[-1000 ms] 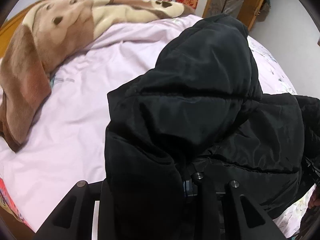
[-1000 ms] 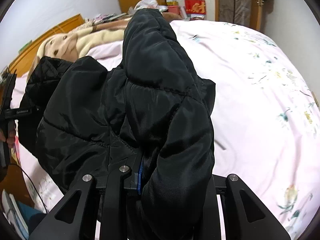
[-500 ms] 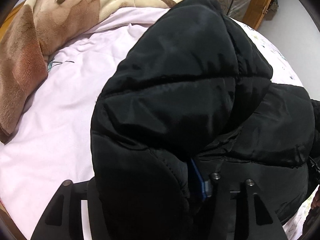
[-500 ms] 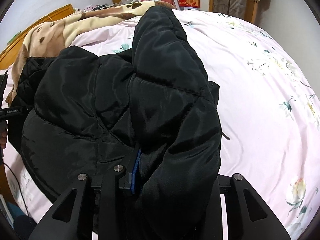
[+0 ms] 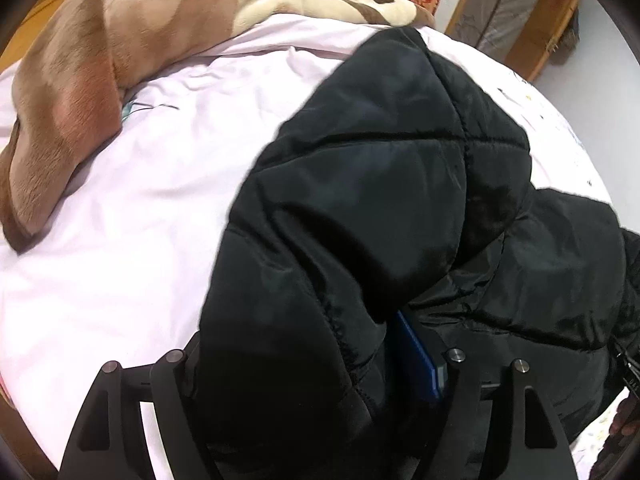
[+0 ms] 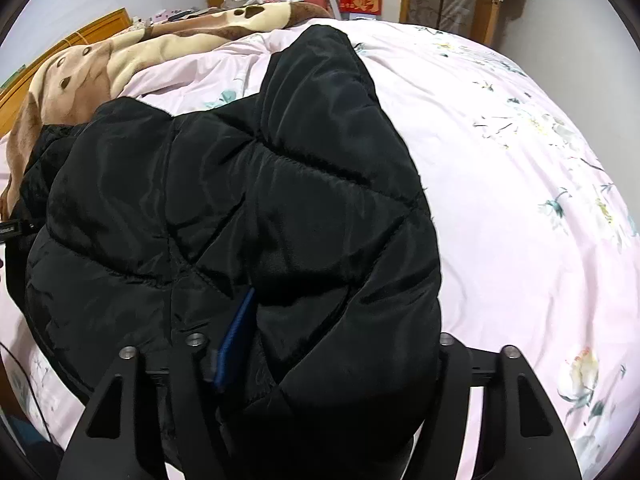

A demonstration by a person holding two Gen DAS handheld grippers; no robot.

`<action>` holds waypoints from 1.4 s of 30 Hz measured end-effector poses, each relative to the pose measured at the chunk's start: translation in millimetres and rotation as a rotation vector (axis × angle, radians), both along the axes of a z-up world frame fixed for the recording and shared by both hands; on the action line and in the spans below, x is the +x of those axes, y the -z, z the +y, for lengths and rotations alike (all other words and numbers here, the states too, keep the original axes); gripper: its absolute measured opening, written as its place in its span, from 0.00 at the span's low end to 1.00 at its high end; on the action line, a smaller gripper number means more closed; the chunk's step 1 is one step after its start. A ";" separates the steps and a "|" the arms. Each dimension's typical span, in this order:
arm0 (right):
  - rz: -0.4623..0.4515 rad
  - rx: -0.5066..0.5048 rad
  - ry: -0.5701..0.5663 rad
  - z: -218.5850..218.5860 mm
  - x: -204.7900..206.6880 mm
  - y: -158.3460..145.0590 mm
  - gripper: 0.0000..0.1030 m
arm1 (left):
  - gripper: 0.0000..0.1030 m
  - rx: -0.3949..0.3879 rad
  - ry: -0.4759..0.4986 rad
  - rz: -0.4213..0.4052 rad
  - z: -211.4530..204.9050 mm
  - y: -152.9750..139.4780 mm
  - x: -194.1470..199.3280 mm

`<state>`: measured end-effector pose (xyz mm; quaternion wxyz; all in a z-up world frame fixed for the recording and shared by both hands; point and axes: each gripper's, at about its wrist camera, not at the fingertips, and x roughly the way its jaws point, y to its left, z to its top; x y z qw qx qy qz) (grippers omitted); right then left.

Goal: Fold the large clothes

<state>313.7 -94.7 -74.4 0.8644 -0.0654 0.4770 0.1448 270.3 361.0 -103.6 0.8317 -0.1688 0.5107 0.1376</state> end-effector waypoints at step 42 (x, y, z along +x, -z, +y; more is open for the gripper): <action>-0.229 0.075 0.049 62.9 -212.3 -104.6 0.76 | 0.81 0.211 0.111 -0.243 -176.0 -132.0 -230.0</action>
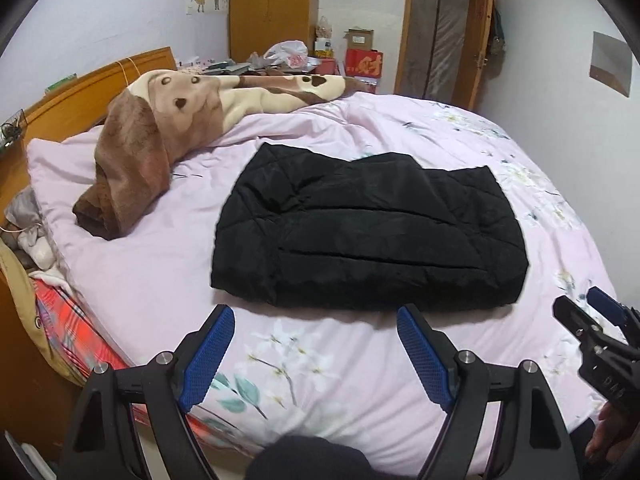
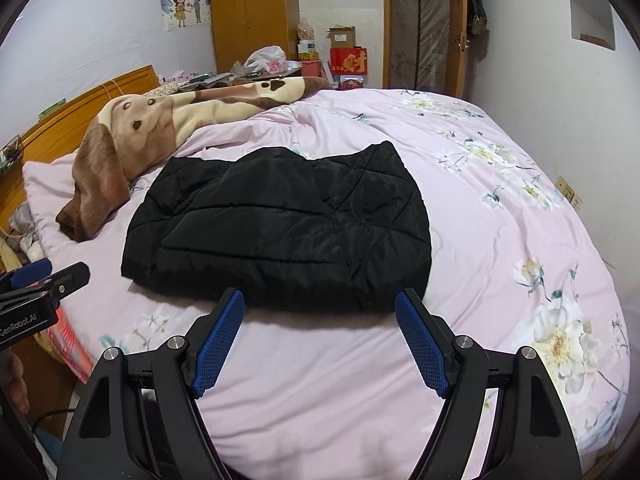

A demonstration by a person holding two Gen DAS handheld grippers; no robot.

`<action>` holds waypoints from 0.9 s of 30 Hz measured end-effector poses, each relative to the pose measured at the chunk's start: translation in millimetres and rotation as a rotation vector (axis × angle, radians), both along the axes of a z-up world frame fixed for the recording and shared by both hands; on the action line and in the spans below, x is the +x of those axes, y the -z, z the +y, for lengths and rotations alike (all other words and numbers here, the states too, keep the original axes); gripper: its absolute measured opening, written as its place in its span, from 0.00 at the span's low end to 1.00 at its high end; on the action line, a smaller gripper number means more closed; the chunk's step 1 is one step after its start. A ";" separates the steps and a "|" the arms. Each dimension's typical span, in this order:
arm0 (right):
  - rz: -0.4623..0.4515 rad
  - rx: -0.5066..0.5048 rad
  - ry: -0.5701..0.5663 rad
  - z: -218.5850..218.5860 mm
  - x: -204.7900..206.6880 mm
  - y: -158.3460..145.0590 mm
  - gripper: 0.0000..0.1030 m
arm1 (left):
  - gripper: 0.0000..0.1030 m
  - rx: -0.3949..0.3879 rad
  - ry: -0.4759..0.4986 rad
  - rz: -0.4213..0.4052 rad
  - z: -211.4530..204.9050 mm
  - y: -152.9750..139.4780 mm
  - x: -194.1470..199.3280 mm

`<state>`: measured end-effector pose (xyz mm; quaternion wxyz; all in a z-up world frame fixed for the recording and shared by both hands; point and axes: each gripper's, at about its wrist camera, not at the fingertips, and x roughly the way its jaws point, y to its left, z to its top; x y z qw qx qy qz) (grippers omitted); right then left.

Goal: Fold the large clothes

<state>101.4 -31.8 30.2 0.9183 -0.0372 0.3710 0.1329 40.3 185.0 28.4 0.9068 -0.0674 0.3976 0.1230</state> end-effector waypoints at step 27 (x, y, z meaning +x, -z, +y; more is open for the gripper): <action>-0.026 0.012 0.000 7.6 -16.3 -0.1 0.76 | 0.81 0.008 -0.009 -0.017 -15.0 0.9 -24.6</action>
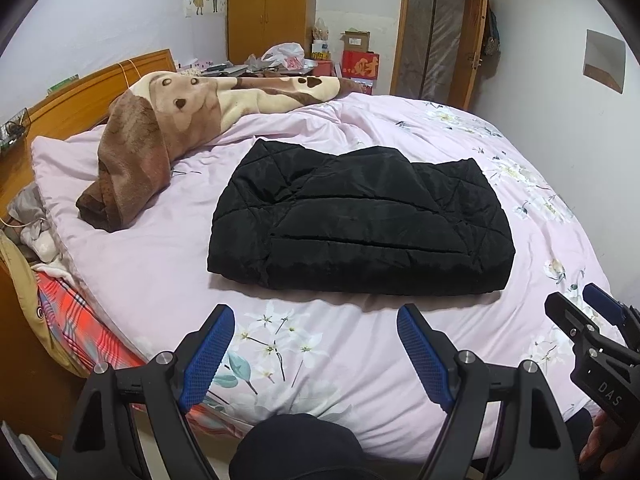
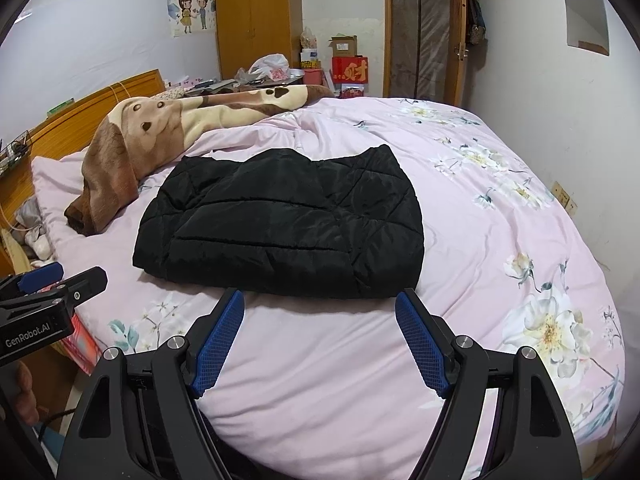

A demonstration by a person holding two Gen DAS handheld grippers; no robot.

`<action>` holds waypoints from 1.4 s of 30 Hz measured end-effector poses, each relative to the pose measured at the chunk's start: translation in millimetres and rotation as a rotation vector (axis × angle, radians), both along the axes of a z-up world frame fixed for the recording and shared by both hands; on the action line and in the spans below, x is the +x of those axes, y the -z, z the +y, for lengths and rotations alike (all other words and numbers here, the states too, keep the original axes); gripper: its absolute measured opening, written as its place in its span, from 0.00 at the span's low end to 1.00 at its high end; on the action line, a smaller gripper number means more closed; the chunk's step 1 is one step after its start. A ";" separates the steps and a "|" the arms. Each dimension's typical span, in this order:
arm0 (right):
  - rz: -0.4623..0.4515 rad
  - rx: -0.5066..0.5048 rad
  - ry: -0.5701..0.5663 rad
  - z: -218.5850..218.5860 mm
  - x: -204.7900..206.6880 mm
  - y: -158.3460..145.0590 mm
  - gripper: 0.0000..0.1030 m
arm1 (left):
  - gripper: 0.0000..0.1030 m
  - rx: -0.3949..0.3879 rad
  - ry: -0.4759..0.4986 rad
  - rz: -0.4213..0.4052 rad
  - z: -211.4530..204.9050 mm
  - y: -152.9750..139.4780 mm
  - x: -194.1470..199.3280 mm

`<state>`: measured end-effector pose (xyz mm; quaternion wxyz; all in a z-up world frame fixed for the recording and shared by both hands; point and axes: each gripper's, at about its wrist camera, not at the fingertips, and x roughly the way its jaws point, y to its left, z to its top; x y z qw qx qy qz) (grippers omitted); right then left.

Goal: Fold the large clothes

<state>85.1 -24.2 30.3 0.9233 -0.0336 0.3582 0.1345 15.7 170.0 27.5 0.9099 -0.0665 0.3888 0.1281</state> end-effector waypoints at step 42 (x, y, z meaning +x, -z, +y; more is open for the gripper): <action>0.006 -0.005 0.009 3.6 -4.9 3.5 0.76 | 0.81 0.083 0.001 -0.031 -7.3 -5.3 -3.9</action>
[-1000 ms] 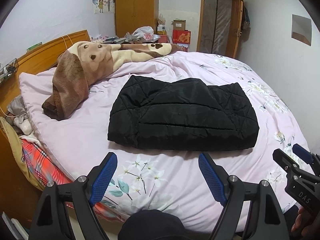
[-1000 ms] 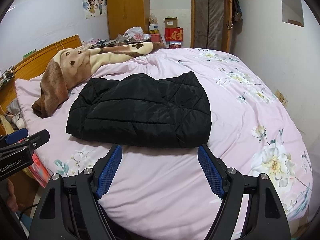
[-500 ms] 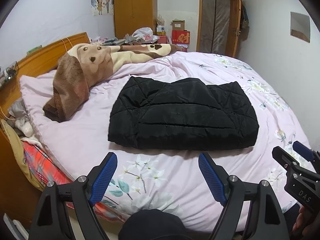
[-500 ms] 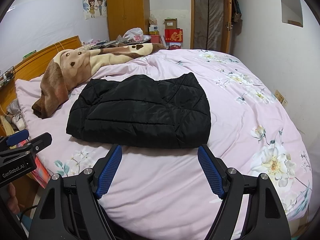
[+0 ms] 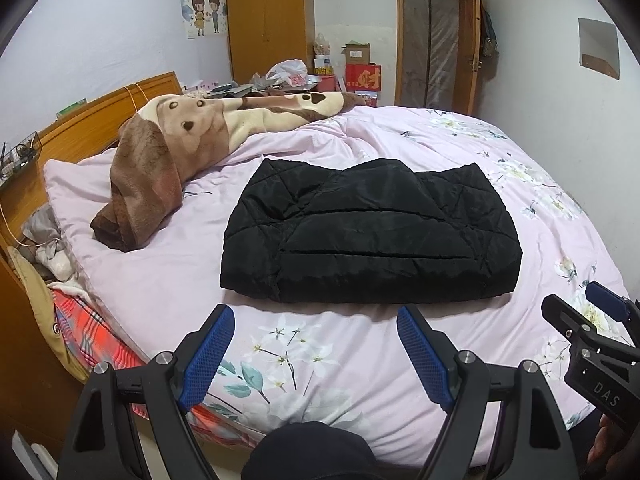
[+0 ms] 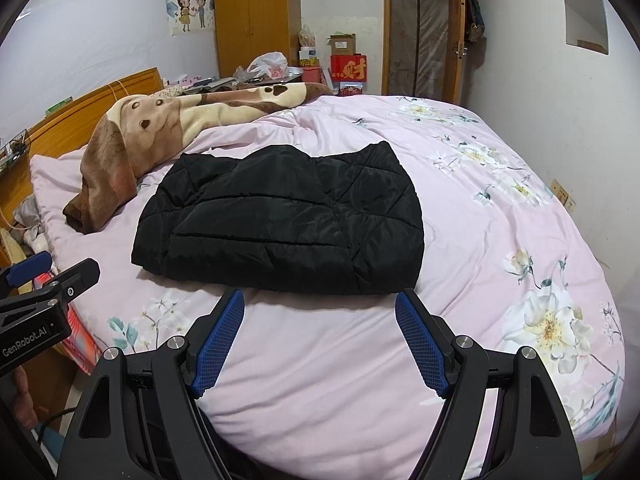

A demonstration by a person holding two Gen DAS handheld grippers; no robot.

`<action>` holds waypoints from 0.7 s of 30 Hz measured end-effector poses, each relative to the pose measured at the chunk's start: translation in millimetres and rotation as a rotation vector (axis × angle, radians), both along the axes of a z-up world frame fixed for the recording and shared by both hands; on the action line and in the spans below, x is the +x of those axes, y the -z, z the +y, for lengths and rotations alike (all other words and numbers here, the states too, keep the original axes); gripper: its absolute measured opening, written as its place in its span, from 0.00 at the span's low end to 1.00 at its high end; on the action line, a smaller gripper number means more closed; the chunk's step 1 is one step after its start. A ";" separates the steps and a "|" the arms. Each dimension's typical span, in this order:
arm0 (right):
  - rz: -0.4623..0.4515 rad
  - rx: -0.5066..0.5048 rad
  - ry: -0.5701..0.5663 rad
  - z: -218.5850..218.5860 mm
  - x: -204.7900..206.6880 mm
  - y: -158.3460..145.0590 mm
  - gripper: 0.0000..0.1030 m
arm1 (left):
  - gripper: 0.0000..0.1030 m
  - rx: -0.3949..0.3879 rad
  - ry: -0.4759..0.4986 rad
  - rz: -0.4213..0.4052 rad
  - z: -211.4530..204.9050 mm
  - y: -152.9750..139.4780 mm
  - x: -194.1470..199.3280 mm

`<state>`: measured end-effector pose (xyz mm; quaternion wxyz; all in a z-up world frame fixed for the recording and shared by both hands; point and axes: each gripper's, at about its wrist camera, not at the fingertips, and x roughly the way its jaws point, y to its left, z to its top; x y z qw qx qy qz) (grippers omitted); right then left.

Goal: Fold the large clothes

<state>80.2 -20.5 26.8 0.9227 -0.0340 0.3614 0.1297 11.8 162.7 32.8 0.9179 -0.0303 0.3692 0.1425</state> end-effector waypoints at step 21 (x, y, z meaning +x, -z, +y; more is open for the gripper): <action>0.003 -0.002 0.000 -0.7 -0.9 0.9 0.76 | 0.81 -0.001 -0.001 0.011 -0.9 4.5 1.4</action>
